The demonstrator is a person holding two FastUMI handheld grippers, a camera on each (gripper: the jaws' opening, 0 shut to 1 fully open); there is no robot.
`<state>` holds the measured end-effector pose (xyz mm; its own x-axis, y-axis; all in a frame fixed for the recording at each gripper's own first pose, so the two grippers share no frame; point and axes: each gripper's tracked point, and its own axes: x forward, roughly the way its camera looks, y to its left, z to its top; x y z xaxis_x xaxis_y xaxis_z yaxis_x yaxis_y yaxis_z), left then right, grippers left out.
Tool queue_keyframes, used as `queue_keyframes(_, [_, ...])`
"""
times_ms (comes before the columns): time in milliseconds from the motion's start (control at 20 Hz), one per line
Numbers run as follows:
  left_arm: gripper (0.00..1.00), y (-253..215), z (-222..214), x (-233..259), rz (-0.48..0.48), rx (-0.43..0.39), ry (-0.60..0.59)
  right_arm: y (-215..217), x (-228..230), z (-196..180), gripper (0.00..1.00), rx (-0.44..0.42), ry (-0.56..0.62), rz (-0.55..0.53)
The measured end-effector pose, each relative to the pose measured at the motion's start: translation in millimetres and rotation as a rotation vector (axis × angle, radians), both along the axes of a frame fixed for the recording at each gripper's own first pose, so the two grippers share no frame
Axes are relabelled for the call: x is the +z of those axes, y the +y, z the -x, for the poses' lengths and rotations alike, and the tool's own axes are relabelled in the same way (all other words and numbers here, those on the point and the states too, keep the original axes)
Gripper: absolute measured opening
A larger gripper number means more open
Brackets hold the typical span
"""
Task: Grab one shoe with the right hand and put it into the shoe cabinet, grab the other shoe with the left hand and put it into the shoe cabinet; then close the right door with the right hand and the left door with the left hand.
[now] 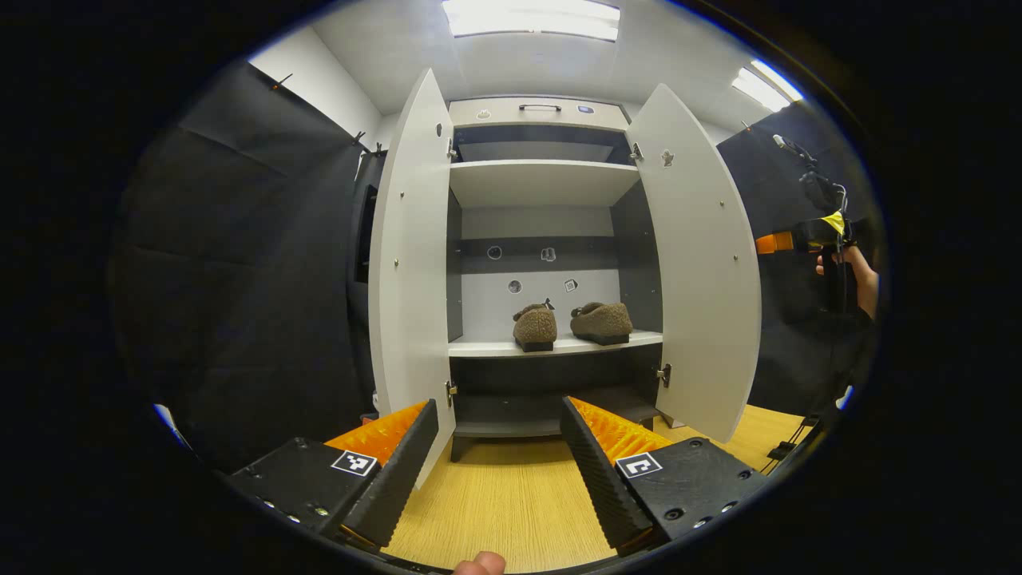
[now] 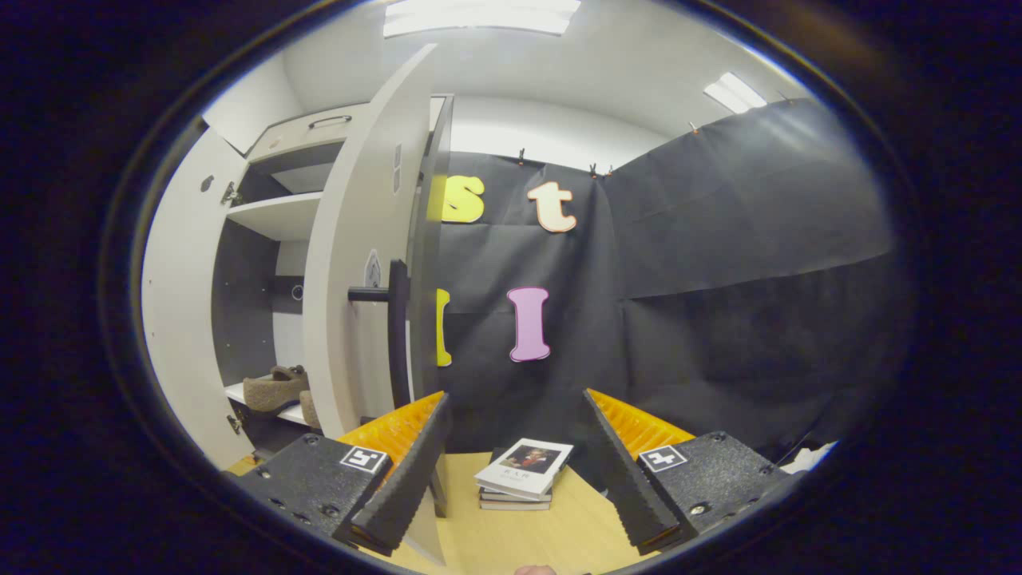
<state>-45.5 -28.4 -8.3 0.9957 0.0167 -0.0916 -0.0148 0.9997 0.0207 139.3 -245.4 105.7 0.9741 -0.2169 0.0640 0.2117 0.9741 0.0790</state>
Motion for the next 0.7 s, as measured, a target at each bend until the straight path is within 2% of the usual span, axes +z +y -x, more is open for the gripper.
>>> queue_keyframes(200, [0.93, -5.1, -1.0, 1.6, -0.006, -0.008, 0.001, 11.1, 4.6, -8.7, 0.98, 0.037, 0.002, 0.018])
queue_keyframes(300, [0.93, -7.6, -2.8, 4.4, 0.0, -0.013, -0.01, 10.8, 7.6, -6.3, 0.89, 0.024, -0.001, 0.052])
queue_keyframes(400, [0.92, -8.0, -3.9, 4.5, 0.006, -0.021, -0.007, 13.9, 6.2, -6.8, 0.94, 0.017, 0.006, 0.073])
queue_keyframes(700, [0.92, -1.9, -3.6, -1.5, 0.002, -0.017, 0.007, 30.3, 3.6, -1.3, 0.95, 0.054, 0.001, 0.01])
